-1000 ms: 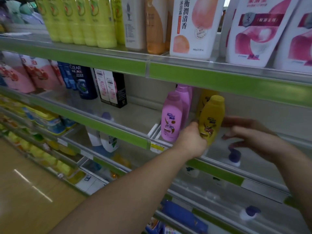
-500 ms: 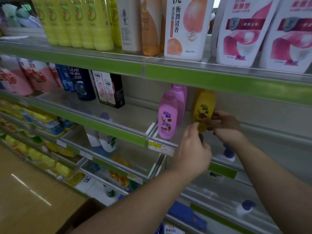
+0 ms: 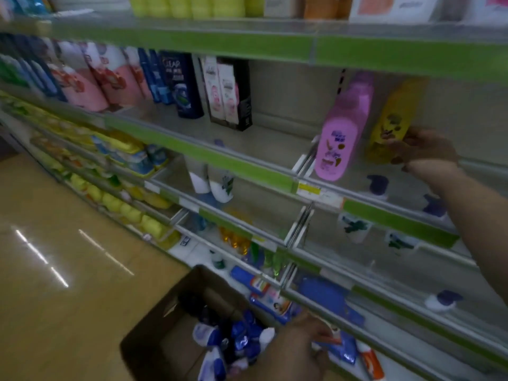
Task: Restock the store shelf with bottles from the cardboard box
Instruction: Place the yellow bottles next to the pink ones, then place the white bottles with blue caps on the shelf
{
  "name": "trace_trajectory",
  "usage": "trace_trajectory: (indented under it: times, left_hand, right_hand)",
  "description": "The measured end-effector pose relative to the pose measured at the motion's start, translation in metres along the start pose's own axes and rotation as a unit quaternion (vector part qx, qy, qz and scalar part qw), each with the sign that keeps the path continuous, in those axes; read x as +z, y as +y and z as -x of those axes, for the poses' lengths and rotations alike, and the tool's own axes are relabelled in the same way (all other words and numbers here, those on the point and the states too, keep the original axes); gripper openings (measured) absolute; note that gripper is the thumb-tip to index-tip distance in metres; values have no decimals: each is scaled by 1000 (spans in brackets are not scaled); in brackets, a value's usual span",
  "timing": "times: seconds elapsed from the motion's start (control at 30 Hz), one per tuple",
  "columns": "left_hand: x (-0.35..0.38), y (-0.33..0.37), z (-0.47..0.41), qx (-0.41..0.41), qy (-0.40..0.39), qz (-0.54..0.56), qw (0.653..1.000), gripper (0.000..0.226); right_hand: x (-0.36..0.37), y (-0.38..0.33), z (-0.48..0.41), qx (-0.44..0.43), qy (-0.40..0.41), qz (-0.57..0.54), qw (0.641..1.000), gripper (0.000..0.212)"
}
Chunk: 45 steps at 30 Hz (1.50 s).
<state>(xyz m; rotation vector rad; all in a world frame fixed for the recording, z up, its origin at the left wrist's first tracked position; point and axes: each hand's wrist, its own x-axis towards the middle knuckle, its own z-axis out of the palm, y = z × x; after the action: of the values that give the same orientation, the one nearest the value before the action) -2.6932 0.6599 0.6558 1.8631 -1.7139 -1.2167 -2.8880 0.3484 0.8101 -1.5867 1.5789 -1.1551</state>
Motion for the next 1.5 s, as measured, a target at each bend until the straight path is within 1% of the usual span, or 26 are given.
trace_trajectory:
  times: [0.03,0.07,0.13,0.2,0.27,0.3,0.37,0.4,0.43,0.47,0.53,0.63,0.7,0.83,0.93,1.0,1.07,1.17,1.3,1.4,1.5]
  left_hand:
    - [0,-9,10,8,-16,-20,1000,32]
    - [3,-24,14,25,1,-17,1000,28]
    - [5,-53,22,-6,22,-8,1000,18]
    - [1,-86,21,-6,13,-41,999,22]
    - [-11,-117,27,-19,-17,-67,997,28]
    - [-18,-132,29,-38,-15,-81,996,25]
    - [-26,-165,31,-71,-24,-107,991,18]
    - [-30,-179,31,-82,-33,-115,989,17]
    - [-36,-191,33,-99,-42,-124,986,18]
    - [-41,-204,34,-116,-50,-132,983,18]
    - [-51,-231,33,-147,-65,-155,975,19]
    - [-63,-263,21,-176,-84,-172,966,33]
    - [-72,-275,10,-180,-99,-178,962,33]
    - [-82,-286,-18,-139,-105,-195,965,36]
    - [-82,-284,-41,-87,-102,-237,962,37]
    - [-80,-284,-56,-62,-100,-240,964,42]
    - [-74,-288,-73,-35,-101,-257,961,43]
    - [-62,-297,-100,7,-102,-277,956,43]
    - [-50,-306,-132,34,-135,-287,948,54]
    - [-39,-310,-151,56,-146,-302,940,50]
    - [-32,-308,-161,62,-159,-293,941,44]
  right_hand:
    - [1,-1,0,4,2,5,1000,34]
    - [2,-2,1,13,4,6,1000,39]
    - [1,-5,7,43,18,0,999,51]
    - [1,-9,22,59,54,-5,997,58]
    - [2,-18,45,42,89,-12,995,50]
    - [2,-26,61,38,93,-20,995,43]
    - [8,-39,95,56,86,-29,994,34]
    - [14,-44,114,56,88,-38,994,27]
    - [21,-48,136,38,88,-48,994,14]
    - [31,-48,157,18,86,-57,995,7]
    - [59,-43,199,7,63,-60,996,10]
    - [113,-8,240,75,9,-40,996,12]
    - [154,22,263,132,-36,1,991,6]
    - [230,76,302,216,-117,88,965,8]
    - [277,108,323,268,-164,143,938,20]
    - [302,125,335,302,-199,170,917,22]
    - [322,145,342,319,-218,192,902,28]
    - [344,171,347,314,-247,263,879,35]
    - [362,199,350,323,-257,310,856,33]
    - [370,212,349,305,-258,350,848,32]
    - [379,222,342,284,-242,390,842,30]
